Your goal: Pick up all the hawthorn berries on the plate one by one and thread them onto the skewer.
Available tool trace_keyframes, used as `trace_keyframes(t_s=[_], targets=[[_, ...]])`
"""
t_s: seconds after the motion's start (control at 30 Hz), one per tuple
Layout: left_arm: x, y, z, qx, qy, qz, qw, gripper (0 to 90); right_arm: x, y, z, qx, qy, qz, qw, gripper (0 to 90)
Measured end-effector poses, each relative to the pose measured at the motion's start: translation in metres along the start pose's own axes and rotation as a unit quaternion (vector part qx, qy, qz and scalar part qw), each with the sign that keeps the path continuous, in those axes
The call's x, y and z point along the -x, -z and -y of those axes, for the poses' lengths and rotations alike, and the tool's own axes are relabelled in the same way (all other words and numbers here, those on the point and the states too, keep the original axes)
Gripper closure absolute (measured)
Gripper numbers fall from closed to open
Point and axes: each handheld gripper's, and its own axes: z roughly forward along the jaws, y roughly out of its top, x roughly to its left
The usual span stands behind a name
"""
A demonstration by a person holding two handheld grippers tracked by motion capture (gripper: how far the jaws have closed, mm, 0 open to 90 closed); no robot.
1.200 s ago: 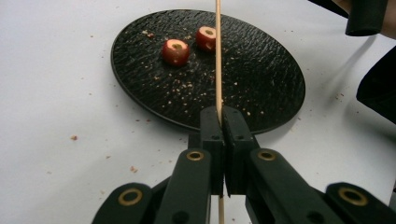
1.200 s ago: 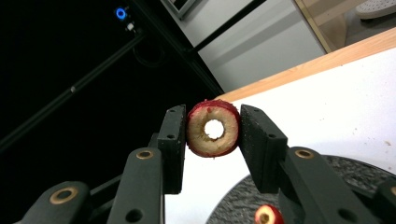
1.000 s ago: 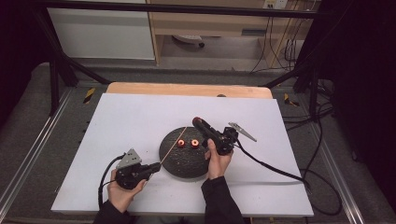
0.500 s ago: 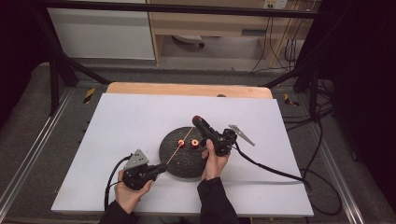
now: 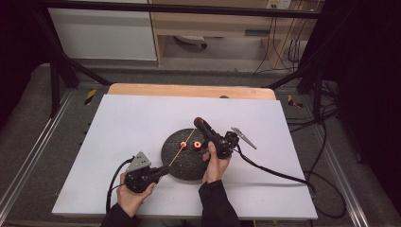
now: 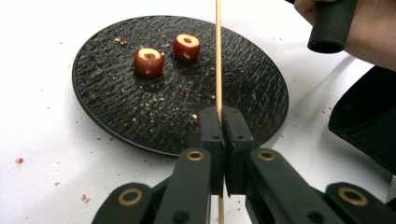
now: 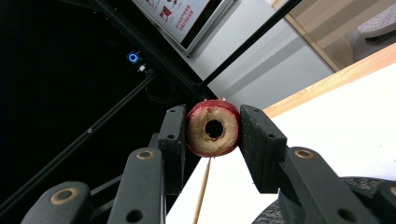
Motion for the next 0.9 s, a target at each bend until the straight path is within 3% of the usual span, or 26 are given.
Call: trace_keyframes(t_s=[0.47,0.9], targets=[[0.008,-0.01,-0.007,0.025,0.038,-0.007,0.9989,88.3,0.002,-0.002,0.004,0.003,-0.016,-0.004,0.9999,63.2],[0.011,-0.025,-0.026,0.031,0.045,-0.012,0.9984,88.4,0.002,0.0,0.008,-0.003,-0.015,-0.006,0.9999,63.4]])
